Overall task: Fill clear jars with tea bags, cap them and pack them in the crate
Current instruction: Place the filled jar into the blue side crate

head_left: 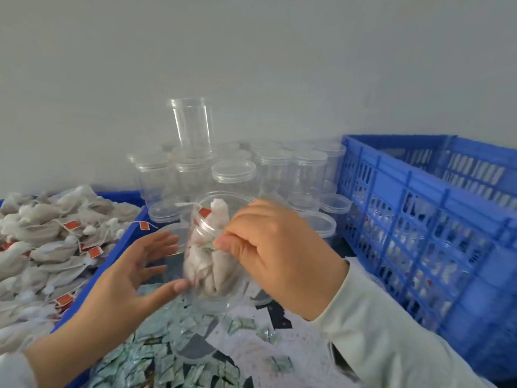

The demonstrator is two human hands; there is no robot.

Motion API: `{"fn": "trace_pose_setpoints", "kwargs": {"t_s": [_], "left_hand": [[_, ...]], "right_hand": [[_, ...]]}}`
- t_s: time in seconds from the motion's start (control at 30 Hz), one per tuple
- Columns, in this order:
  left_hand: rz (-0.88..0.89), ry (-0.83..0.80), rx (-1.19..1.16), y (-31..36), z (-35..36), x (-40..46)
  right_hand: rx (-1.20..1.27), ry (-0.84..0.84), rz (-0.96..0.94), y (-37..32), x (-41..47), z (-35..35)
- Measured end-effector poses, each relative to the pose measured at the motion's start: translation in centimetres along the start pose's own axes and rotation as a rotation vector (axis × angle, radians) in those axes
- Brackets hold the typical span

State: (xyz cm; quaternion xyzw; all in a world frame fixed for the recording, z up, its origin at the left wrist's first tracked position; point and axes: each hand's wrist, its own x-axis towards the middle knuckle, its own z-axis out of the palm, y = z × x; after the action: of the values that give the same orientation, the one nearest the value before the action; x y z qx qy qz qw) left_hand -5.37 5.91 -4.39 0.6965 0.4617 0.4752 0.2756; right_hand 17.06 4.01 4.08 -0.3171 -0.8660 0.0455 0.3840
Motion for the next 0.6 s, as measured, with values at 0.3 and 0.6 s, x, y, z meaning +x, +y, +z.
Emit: {"fn": "trace_pose_setpoints", "kwargs": {"t_s": [0.3, 0.6], "left_hand": [[0.281, -0.164, -0.156, 13.3, 10.0, 8.4], [0.267, 0.001, -0.364, 20.7, 22.9, 16.9]], "right_hand": [[-0.448, 0.158, -0.001, 0.2, 0.9, -13.7], [-0.723, 0.140, 0.192, 6.8, 0.0, -26.1]]}}
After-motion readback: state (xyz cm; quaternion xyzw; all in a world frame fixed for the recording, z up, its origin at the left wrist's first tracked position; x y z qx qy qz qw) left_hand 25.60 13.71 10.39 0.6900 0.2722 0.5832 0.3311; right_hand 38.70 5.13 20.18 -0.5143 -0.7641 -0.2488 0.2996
